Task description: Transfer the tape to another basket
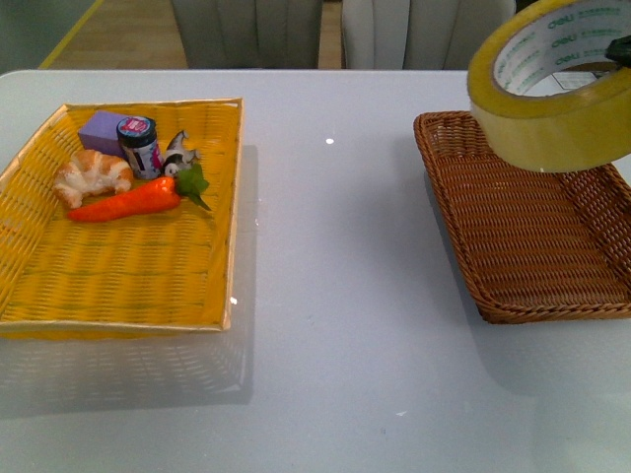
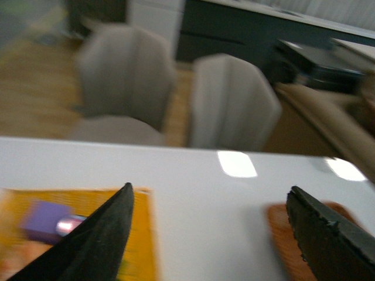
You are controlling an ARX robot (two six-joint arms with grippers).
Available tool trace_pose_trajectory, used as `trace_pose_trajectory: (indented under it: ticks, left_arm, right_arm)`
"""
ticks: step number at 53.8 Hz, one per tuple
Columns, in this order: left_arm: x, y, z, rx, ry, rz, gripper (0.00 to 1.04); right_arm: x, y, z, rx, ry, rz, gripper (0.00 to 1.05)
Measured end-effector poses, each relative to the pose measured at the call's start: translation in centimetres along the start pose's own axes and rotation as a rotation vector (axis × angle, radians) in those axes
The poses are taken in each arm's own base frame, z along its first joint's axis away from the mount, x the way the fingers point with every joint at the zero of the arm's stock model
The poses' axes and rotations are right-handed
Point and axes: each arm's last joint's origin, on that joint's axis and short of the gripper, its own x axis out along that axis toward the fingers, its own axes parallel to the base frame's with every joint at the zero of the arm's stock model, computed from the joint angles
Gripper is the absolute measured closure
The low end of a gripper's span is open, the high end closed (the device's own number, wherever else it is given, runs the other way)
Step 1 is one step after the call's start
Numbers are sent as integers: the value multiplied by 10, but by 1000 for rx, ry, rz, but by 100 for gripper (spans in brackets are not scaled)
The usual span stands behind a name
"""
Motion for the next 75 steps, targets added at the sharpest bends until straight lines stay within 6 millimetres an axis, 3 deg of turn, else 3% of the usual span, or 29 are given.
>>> trace_pose_trajectory:
  ticks: [5,22,37,48,56,65,75]
  left_arm:
    - [-20,18,-7,54,-14,32,56]
    - [-67,47,-33,101,10,26,103]
    - [-95,61,-44,106,6,28,103]
    - [-119,77,-51,108,9,30,103]
    - [-131,79,-59,108,-5,30,103]
    - [-140,79,-61,108,0,30,103]
    - [-146,78,-59,108,-10,30,103]
  right_arm:
    - [-5,-6,6,6,-20,-18,57]
    - [-10,-34,13,37,-49,-78,57]
    - [7,-58,24,60,-63,-118,57]
    - [56,-105,42,115,-92,-207,57]
    - [92,-142,43,180,-81,-243,57]
    - [124,-162,46,209,-69,-270,57]
    - [143,-172,43,222,-38,-290,57]
